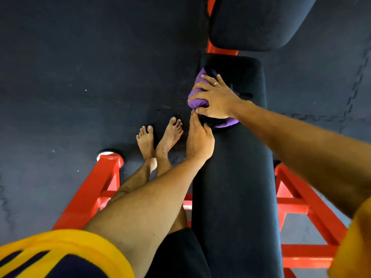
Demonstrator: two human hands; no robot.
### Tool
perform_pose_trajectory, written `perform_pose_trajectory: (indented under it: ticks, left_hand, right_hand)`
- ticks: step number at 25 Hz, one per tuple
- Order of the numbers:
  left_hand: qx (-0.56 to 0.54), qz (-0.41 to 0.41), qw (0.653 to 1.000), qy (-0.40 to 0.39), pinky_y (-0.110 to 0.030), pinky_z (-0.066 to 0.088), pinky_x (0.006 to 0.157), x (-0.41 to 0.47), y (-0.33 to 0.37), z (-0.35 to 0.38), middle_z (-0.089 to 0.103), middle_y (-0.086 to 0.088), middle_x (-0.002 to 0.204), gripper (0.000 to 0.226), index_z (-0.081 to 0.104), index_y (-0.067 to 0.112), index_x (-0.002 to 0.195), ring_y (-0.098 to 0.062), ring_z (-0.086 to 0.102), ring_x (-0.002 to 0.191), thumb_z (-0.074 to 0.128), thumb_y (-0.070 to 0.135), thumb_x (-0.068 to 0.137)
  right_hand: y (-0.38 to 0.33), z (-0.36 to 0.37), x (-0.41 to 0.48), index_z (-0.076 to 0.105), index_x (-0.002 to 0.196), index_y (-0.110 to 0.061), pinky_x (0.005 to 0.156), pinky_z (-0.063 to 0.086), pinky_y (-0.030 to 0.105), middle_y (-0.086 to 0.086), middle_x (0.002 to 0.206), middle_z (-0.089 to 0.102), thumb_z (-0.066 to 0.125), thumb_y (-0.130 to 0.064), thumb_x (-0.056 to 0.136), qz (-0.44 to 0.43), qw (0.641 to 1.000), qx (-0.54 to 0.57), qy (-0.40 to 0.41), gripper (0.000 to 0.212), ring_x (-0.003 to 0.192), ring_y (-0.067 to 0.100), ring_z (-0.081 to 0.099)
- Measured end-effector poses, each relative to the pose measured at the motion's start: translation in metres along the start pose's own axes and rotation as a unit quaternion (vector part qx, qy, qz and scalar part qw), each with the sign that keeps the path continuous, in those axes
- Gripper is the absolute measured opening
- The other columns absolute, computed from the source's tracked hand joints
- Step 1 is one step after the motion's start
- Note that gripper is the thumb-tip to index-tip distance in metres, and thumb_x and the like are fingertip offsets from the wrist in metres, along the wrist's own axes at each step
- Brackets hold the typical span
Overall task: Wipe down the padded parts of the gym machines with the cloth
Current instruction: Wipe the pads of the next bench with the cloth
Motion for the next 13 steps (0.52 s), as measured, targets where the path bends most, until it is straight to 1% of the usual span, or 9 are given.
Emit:
perform_pose_trajectory:
  ticks: [1,3,5,7,9,11,13]
  left_hand:
    - [-0.002,0.004,1.0,-0.003,-0.019,0.015,0.117,-0.001,0.0,0.001,0.021,-0.009,0.168,0.059,0.015,0.009,0.162,-0.02,0.02,0.154,0.038,0.02,0.108]
    - [-0.006,0.009,1.0,-0.011,-0.014,0.012,0.113,-0.002,-0.001,0.004,0.019,-0.009,0.168,0.06,0.014,0.008,0.162,-0.019,0.019,0.154,0.038,0.023,0.109]
    - [-0.008,-0.001,1.0,-0.014,-0.017,0.013,0.116,0.0,-0.005,0.005,0.019,-0.01,0.168,0.06,0.014,0.007,0.161,-0.02,0.018,0.154,0.037,0.026,0.109]
    - [-0.008,-0.009,1.0,-0.015,-0.019,0.013,0.117,-0.004,-0.006,0.004,0.018,-0.01,0.168,0.06,0.014,0.006,0.161,-0.02,0.016,0.155,0.037,0.028,0.109]
    - [-0.013,-0.007,1.0,-0.013,-0.02,0.015,0.117,-0.01,-0.003,0.001,0.019,-0.01,0.168,0.06,0.016,0.006,0.161,-0.019,0.017,0.155,0.039,0.026,0.109]
    - [-0.017,-0.015,1.0,-0.019,-0.024,0.02,0.118,-0.019,-0.004,-0.002,0.021,-0.01,0.167,0.059,0.017,0.006,0.161,-0.02,0.02,0.154,0.04,0.024,0.109]
    - [-0.015,-0.023,0.999,-0.03,-0.026,0.019,0.12,-0.032,-0.007,-0.001,0.017,-0.01,0.168,0.06,0.014,0.007,0.161,-0.02,0.016,0.155,0.037,0.027,0.11]
  right_hand:
    - [-0.002,-0.001,0.005,0.051,0.146,-0.038,0.125,-0.001,0.06,-0.004,0.161,0.034,0.057,-0.052,0.096,-0.015,0.999,-0.034,-0.018,0.052,0.157,0.027,0.007]
    - [0.0,-0.002,0.023,0.051,0.145,-0.033,0.124,0.001,0.061,-0.002,0.16,0.036,0.051,-0.056,0.097,-0.002,0.993,-0.106,-0.05,0.053,0.156,0.027,0.009]
    - [-0.002,-0.003,0.04,0.053,0.145,-0.031,0.123,-0.002,0.063,0.001,0.161,0.036,0.044,-0.06,0.098,0.037,0.986,-0.136,-0.085,0.056,0.157,0.028,0.007]
    - [-0.01,0.0,0.041,0.056,0.143,-0.031,0.123,-0.006,0.062,0.001,0.161,0.036,0.036,-0.068,0.098,0.059,0.983,-0.134,-0.107,0.062,0.157,0.027,0.006]
    - [-0.02,0.003,0.024,0.059,0.141,-0.029,0.123,-0.006,0.06,-0.001,0.158,0.04,0.029,-0.07,0.1,0.052,0.987,-0.106,-0.109,0.065,0.157,0.026,0.01]
    - [-0.028,0.005,0.001,0.059,0.14,-0.028,0.124,-0.004,0.057,-0.003,0.157,0.042,0.031,-0.063,0.104,0.025,0.993,-0.059,-0.097,0.058,0.156,0.024,0.013]
    - [-0.023,0.005,-0.013,0.055,0.145,-0.032,0.126,-0.001,0.056,-0.004,0.16,0.037,0.036,-0.056,0.106,0.025,0.997,-0.032,-0.067,0.049,0.157,0.024,0.009]
Point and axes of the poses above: each hand's wrist, its own x-axis towards the middle knuckle, its own z-axis out of the palm, y = z × x, the point moved 10 cm from there along x, towards the middle knuckle
